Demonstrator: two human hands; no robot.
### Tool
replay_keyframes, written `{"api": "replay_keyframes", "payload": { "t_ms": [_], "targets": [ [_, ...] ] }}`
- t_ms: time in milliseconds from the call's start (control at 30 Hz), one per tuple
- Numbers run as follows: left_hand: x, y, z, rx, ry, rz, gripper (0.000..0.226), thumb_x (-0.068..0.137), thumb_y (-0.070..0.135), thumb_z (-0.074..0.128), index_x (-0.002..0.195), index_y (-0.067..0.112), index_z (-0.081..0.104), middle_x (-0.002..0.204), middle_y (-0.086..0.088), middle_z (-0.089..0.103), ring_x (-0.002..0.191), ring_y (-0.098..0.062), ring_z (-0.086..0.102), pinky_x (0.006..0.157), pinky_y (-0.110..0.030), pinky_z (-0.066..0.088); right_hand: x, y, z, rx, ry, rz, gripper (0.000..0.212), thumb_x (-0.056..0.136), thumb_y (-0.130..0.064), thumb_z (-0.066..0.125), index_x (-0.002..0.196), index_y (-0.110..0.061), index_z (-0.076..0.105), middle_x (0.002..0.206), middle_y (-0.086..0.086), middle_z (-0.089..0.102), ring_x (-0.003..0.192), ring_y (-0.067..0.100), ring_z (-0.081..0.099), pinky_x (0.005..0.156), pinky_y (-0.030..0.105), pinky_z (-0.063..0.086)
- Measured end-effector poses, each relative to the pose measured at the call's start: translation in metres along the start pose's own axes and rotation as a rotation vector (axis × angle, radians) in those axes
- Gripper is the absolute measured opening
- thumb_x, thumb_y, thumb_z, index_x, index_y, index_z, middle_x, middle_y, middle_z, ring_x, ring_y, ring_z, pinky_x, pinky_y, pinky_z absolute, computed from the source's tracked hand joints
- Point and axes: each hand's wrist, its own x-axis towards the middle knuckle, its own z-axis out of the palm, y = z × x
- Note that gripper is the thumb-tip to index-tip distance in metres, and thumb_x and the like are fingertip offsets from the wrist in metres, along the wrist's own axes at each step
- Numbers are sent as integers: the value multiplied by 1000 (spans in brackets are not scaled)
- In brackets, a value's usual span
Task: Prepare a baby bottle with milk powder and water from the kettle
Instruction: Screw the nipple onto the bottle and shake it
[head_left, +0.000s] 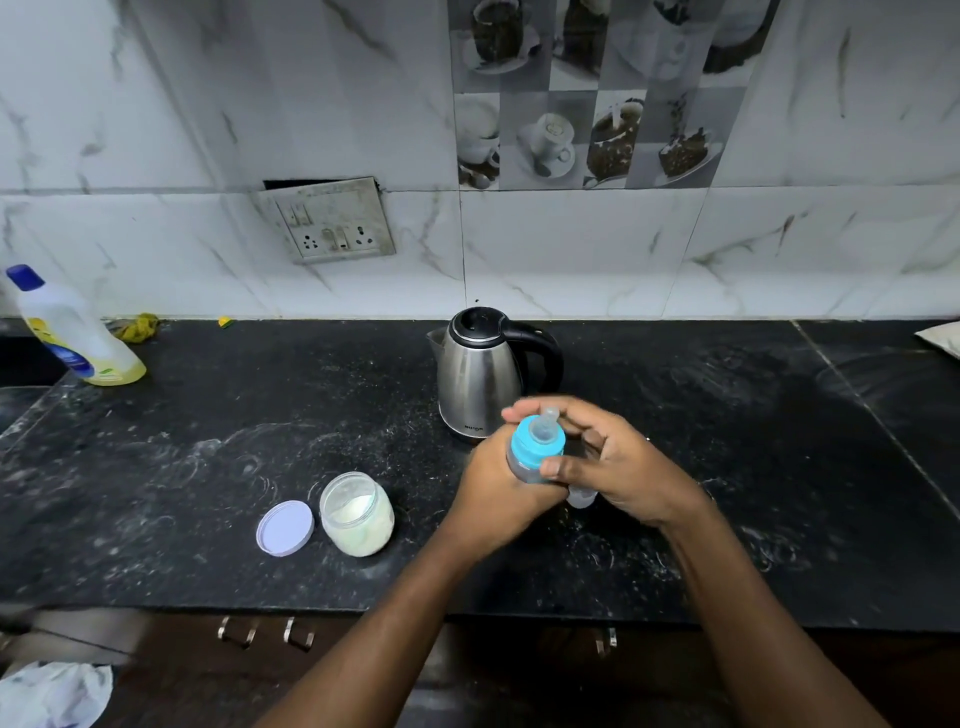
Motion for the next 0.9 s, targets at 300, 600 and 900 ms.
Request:
{"api": "replay_keyframes", "payload": {
  "t_ms": [300,600,900],
  "targets": [
    [2,-29,-12,-97,93,-148,30,75,2,91,90,12,66,78,5,72,69,-11,64,64,-21,54,-24,102,-37,-868,206,610,89,79,-48,82,154,-48,34,158,-8,45,142,26,37,113,50,27],
    [0,-45,-12,-49,133,-181,33,79,-2,92,95,12,67,80,9,74,72,-4,67,69,-19,56,-23,127,-10,-401,474,469,45,79,-25,87,114,-30,59,107,-5,73,100,22,71,84,34,57],
    [-1,-42,-10,-9,127,-184,37,78,-2,91,99,17,66,89,0,72,81,-13,65,78,-31,56,-6,-11,-18,-380,219,172,62,78,-23,81,129,-38,50,124,-8,72,103,27,73,93,44,61]
  ]
}}
